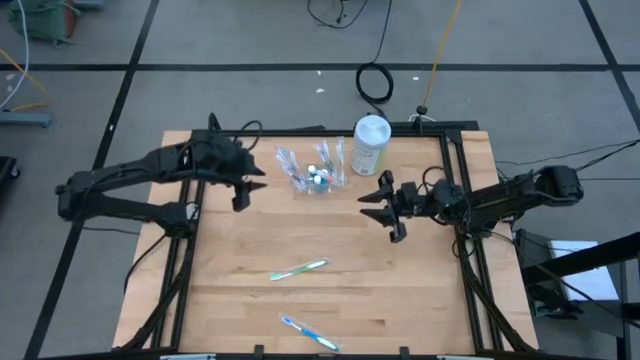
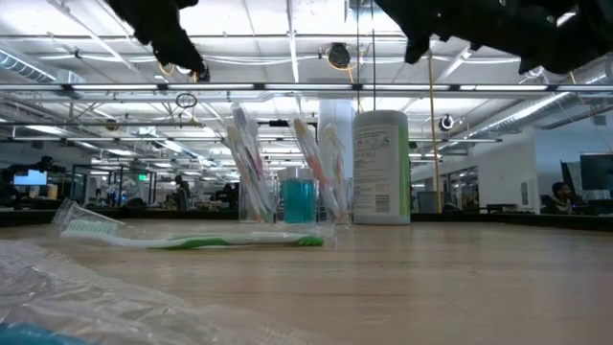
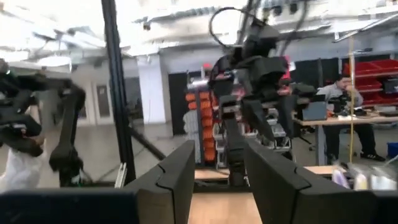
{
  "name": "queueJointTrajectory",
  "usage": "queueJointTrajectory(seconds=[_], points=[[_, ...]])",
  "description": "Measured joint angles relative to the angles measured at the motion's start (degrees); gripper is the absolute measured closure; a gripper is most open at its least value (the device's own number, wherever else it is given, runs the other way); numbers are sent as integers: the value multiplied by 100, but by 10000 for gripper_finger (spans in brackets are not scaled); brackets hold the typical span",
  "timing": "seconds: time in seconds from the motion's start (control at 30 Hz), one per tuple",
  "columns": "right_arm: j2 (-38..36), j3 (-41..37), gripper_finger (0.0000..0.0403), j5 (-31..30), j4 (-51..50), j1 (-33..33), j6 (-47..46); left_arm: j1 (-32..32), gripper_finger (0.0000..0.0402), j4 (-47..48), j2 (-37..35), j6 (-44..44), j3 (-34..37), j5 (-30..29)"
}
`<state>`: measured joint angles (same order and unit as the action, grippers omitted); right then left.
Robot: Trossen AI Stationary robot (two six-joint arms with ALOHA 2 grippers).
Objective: Pick & Place toothbrushing station
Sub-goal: Put the green toothbrush into the transparent organizer
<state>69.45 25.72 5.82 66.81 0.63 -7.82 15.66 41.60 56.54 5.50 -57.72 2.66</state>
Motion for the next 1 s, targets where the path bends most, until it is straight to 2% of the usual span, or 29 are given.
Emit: queueJointTrajectory(seconds=[0.17, 0.3, 0.6, 0.77, 1.0], points=[[377, 924, 273, -263, -1679, 348, 407, -208, 240, -962, -418, -355, 1066, 190], [1029, 2001, 273, -694, -3325, 569, 604, -390, 240, -1077, -521, -518, 1536, 181], [3113, 4586, 273, -578, -5934, 950, 796, -623, 240, -1189, -531, -613, 1653, 183], [4006, 5543, 273, 297, -6612, 1076, 586, -660, 240, -1174, -531, -608, 1653, 177], [4866, 6182, 273, 459, -6655, 983, 393, -662, 240, -1173, -529, -614, 1653, 177]])
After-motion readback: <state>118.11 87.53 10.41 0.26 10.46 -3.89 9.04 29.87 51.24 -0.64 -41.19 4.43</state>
